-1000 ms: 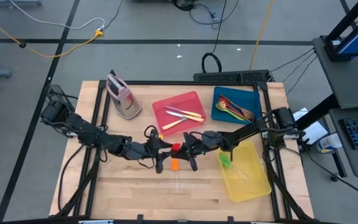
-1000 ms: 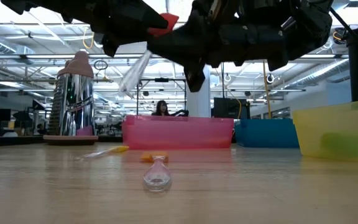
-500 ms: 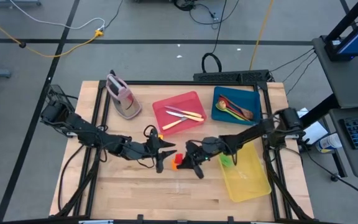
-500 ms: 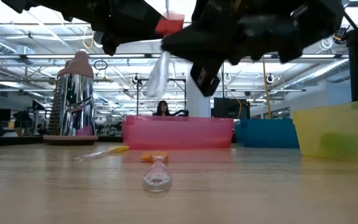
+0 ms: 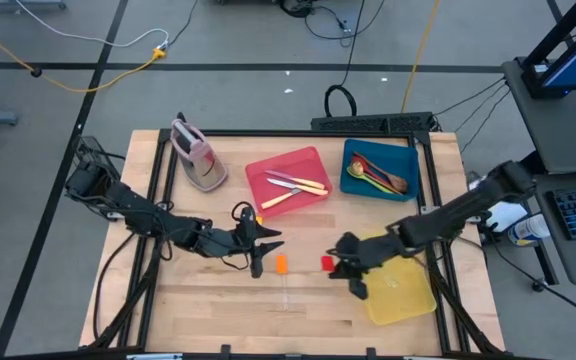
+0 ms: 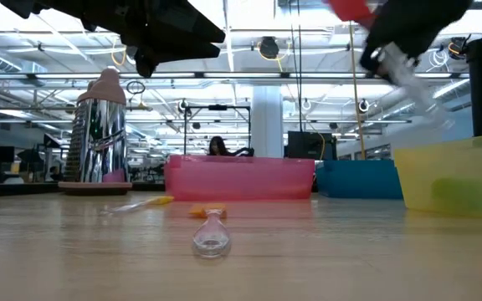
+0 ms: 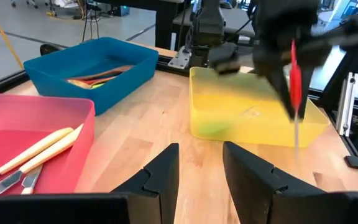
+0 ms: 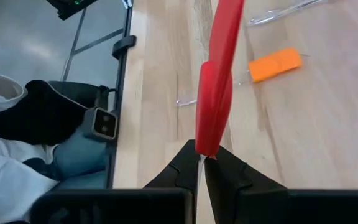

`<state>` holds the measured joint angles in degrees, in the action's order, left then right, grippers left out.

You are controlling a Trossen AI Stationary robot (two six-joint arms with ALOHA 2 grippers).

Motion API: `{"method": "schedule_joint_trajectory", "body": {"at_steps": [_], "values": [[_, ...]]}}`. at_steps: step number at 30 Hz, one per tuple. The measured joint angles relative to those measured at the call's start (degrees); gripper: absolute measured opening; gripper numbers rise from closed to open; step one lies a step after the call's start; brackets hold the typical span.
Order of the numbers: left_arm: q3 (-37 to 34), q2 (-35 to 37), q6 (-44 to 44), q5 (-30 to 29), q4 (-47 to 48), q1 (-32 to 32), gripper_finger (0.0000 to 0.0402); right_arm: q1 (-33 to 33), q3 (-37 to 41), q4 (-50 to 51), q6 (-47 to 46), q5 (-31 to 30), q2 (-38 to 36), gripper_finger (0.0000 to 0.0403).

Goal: Pick & Place Kitchen Items
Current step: Put the red spatula into the yellow bin

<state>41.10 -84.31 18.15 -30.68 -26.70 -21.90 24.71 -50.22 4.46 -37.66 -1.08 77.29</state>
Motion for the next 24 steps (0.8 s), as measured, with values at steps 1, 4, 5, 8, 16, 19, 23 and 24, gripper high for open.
{"method": "schedule_joint_trajectory", "body": {"at_steps": [1,4,5,8,16,19,23,24], "values": [[0.00,0.00,0.02,0.00,0.00,-0.01,0.0129,1.00,0.00,2.12,-0.70,-0.80,-1.97,0.0011],[0.00,0.00,0.37,0.02,0.00,-0.01,0.0129,3.76,0.00,8.88,-3.83,-1.88,-7.22,0.0011],[0.00,0.00,0.39,0.02,0.00,0.00,0.0129,4.75,0.00,11.64,-4.83,-1.88,-8.74,0.0011],[0.00,0.00,0.46,0.02,-0.02,0.00,0.0129,7.61,0.00,19.21,-9.12,-2.45,-12.08,0.0011],[0.00,0.00,0.55,0.04,-0.04,-0.01,0.0129,13.13,0.00,33.48,-24.32,-8.35,-16.01,0.0011],[0.00,0.00,0.61,0.04,-0.06,-0.01,0.0129,14.08,0.52,36.22,-28.28,-8.18,-15.71,0.0011],[0.00,0.00,0.81,0.04,-0.07,-0.01,0.0129,14.19,4.97,37.09,-35.74,-7.86,-15.53,0.0011],[0.00,0.00,0.81,0.06,-0.07,-0.01,0.0129,14.15,6.52,37.30,-38.12,-7.67,-15.53,0.0011]]}}
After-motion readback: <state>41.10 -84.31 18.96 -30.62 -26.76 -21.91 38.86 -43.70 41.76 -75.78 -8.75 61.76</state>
